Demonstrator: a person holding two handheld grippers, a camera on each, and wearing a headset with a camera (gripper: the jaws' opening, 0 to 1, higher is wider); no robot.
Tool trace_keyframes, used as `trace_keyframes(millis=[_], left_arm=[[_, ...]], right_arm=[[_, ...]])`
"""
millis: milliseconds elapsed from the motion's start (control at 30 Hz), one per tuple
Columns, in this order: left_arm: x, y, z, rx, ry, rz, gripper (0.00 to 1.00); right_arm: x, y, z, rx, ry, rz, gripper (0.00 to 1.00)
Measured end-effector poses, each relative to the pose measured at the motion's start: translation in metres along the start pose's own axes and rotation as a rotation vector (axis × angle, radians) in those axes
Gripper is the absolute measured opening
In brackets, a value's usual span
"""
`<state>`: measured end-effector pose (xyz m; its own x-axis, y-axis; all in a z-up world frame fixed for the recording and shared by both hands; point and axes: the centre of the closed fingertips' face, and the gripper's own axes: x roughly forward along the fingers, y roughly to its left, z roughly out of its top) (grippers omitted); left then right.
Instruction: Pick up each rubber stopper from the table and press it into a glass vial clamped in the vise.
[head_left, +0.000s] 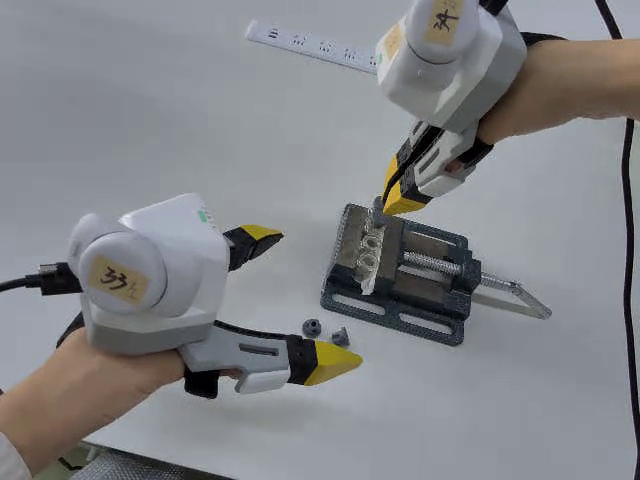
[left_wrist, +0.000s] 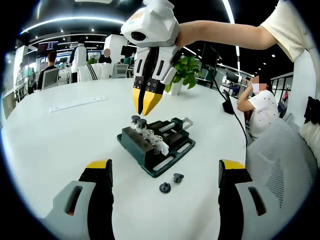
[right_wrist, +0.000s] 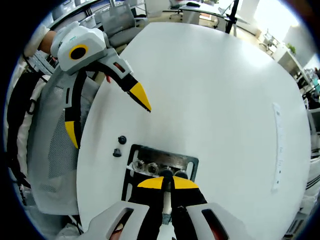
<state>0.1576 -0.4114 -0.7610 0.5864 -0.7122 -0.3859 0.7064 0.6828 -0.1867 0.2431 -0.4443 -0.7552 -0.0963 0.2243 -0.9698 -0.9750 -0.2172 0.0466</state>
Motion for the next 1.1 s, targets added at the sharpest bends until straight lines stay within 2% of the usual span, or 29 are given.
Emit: trace_keyframes(millis=[367, 1100], left_arm=[[0.0008, 0.0001, -0.0026, -0.005, 0.007, 0.000, 0.86], [-0.0021, 0.0015, -0.0065, -0.010, 0.013, 0.002, 0.85]], right_arm=[[0.0050, 0.0063, -0.0014, 0.021, -0.010, 0.030, 0.03], [0.0089, 0.0047, -0.0013, 0.013, 0.010, 0.034, 0.01]])
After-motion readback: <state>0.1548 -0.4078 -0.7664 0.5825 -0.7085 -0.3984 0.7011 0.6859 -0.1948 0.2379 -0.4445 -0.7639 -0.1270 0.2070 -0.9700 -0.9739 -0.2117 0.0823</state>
